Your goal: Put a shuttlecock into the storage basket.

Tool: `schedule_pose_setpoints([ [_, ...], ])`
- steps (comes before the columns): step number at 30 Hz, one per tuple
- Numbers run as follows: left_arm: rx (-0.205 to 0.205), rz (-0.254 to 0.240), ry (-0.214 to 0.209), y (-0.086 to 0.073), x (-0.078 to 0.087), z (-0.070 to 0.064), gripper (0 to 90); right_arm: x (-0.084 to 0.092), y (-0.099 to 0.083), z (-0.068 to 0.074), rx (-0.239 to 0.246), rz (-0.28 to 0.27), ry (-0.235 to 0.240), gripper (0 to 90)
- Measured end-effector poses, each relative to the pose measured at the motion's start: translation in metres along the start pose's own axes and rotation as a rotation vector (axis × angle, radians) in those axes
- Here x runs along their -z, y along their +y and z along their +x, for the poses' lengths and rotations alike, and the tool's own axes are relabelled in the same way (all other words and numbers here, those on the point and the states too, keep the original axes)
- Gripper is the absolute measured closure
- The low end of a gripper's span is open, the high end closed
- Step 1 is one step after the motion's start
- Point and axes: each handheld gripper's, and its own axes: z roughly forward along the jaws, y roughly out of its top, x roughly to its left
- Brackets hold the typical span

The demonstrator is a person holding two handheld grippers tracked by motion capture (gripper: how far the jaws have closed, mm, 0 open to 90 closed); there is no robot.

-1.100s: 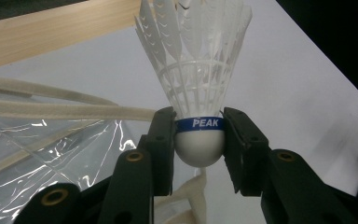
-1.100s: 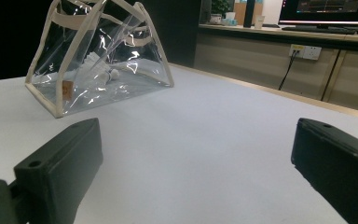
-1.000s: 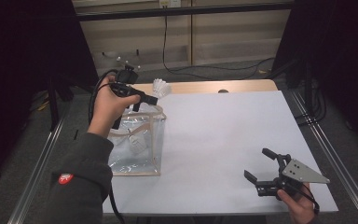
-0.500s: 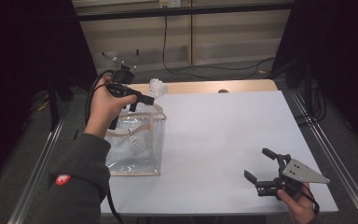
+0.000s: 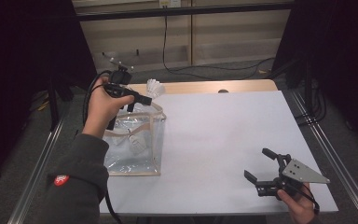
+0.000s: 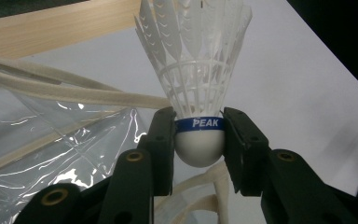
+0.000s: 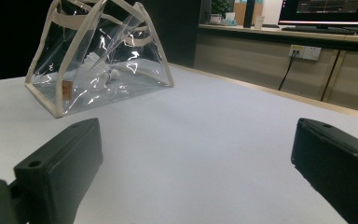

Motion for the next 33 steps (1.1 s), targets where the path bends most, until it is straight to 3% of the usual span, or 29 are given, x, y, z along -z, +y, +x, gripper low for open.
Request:
schedule_pose_setpoints([
  [33,0.014,-0.006,0.04,-0.006,0.007,0.012,65.3,0.0,0.0,0.0,0.001,0.003,-0.002,1.9],
])
